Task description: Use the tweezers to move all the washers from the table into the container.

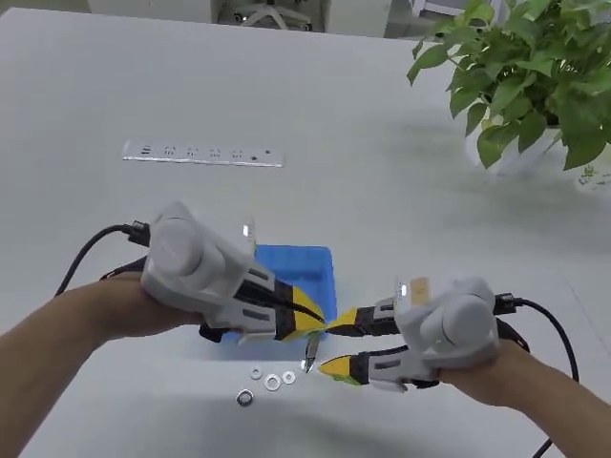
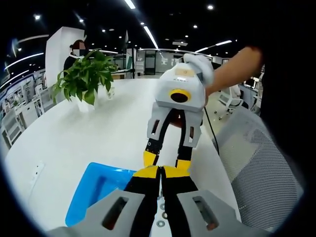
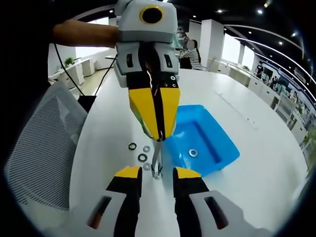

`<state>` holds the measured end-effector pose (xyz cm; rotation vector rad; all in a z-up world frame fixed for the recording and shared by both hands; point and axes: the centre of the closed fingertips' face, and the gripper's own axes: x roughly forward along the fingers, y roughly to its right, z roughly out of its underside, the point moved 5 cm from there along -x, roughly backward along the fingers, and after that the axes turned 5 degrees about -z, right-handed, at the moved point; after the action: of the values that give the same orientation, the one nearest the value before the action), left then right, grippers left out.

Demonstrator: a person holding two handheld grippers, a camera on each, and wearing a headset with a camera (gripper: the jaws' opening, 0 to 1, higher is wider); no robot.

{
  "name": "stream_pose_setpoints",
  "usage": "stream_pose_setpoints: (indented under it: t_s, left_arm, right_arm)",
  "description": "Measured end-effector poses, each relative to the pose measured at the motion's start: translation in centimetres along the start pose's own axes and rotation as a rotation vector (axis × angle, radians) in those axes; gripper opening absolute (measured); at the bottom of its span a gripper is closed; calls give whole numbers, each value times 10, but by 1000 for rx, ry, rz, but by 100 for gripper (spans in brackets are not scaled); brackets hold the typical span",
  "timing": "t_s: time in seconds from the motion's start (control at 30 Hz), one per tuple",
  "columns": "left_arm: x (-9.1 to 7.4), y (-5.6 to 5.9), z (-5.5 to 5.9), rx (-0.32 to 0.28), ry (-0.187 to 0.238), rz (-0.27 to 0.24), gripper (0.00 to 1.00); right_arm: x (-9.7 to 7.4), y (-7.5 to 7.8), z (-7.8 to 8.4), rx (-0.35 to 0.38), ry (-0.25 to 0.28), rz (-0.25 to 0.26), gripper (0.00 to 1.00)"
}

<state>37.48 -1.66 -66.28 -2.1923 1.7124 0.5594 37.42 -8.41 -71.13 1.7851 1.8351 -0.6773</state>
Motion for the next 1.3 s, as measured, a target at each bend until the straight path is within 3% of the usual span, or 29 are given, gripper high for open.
stream_pose_setpoints:
  t_s: [0.57,0.77,1.3]
  left_arm:
    - [-2,2,1,11,-15,14,5]
    - [-2,2,0,20,-21,21,5]
    - [0,2,-1,24,-25,26,5]
  right_arm:
    - [22,3,-1,-67,-64,-96,16]
    - [26,1,3,-131,-135,-127,13]
    - [31,2,7,-181,-195,-140,10]
